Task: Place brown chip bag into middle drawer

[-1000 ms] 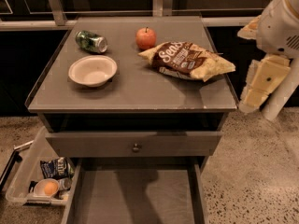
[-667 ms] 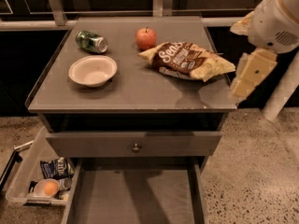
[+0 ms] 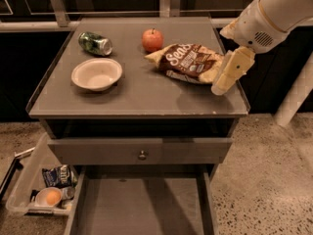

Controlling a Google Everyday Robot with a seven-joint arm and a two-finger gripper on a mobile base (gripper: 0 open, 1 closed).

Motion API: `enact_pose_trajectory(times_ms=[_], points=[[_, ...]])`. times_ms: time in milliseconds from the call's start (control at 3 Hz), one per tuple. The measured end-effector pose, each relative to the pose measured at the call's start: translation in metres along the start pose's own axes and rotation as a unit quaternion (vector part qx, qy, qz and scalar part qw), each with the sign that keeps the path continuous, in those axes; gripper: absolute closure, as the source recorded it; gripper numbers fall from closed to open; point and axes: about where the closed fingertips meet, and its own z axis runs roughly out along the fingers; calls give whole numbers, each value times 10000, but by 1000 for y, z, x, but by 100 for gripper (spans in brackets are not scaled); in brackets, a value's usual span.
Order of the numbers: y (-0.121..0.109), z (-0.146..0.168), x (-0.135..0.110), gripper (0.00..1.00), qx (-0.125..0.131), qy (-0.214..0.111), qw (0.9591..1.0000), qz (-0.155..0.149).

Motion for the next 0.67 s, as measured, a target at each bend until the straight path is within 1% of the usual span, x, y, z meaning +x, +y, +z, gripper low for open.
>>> enact_pose_trajectory(times_ms=[333,667], points=[[-15,32,-9,0,-176,-277,9993,189],[-15,32,-9,0,-176,-277,9993,189]])
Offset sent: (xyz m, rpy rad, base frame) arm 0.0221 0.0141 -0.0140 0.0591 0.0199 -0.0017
